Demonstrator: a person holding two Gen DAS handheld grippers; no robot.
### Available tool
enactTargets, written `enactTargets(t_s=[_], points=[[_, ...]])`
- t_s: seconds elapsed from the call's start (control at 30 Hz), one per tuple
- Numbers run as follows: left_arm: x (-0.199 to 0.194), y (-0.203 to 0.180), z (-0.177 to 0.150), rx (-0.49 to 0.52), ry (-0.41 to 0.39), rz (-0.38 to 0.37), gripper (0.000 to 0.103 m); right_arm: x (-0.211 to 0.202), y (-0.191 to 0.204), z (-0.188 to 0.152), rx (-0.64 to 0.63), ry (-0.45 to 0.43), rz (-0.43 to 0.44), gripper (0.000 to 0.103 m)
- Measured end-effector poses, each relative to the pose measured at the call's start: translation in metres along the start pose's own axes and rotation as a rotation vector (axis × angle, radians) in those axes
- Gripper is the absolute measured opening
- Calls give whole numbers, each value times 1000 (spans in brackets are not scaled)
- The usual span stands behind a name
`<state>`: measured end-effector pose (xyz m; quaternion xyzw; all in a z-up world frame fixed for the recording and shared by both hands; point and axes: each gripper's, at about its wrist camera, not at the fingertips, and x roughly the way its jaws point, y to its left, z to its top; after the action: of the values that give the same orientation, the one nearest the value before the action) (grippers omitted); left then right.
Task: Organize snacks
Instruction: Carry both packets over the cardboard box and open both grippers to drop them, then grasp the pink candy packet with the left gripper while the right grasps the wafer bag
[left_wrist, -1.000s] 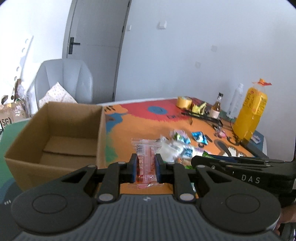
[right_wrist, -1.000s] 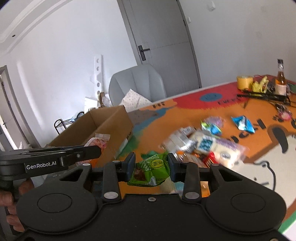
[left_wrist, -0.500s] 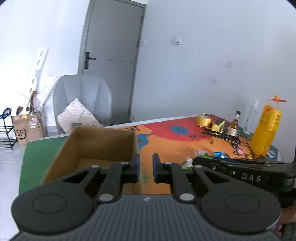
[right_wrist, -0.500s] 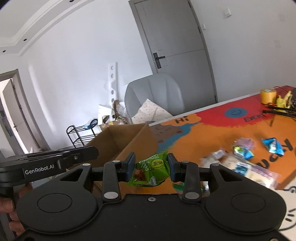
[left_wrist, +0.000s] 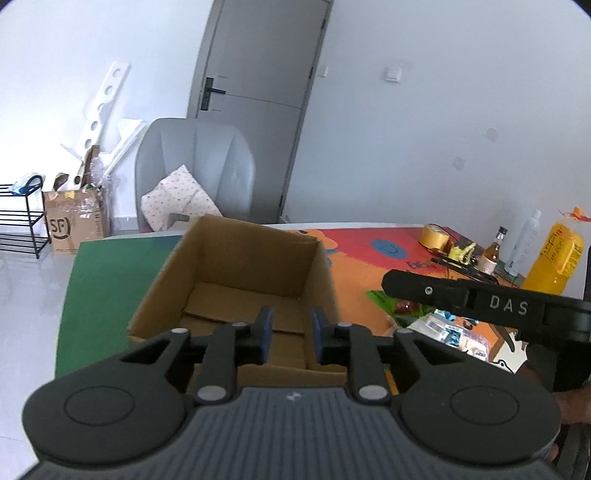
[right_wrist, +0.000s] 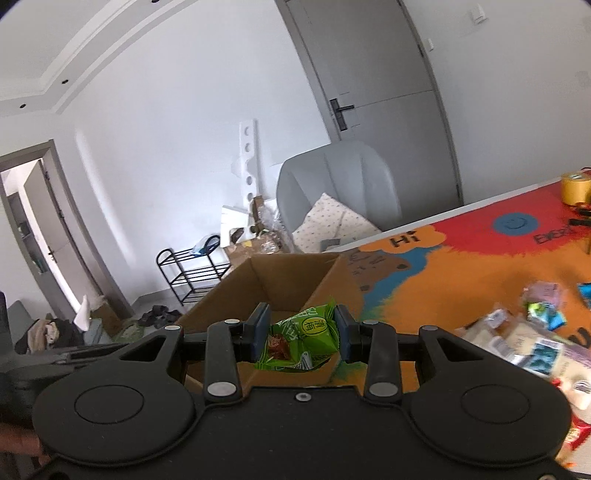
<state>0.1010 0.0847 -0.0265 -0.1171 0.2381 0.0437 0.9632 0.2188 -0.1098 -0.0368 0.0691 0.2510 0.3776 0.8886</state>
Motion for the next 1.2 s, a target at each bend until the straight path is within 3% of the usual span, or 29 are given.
enactTargets(t_s=[0.17, 0.23, 0.37, 0.47, 0.57, 0.67, 0.9, 1.2], points=[[-7, 7, -1, -12, -8, 21, 52, 12, 9, 6, 26, 0, 57, 36], [-8, 8, -3, -16, -12, 27, 58, 19, 12, 8, 42, -7, 97, 37], [-10, 8, -3, -30, -11, 38, 67, 21, 12, 12, 93, -11, 147, 60], [-11, 5, -3, -25, -16, 33, 73, 14, 8, 13, 97, -18, 141, 65], [-10, 0, -4, -20, -18, 24, 78, 2, 0, 12, 103, -29, 89, 76], [-9, -8, -6, -7, -20, 7, 80, -12, -9, 8, 96, -46, 41, 84], [-5, -29, -14, 15, -6, -52, 81, -35, -30, -4, 82, -30, -108, 89], [-1, -59, -24, 53, 18, -125, 81, -63, -53, -24, 98, -19, -196, 90]])
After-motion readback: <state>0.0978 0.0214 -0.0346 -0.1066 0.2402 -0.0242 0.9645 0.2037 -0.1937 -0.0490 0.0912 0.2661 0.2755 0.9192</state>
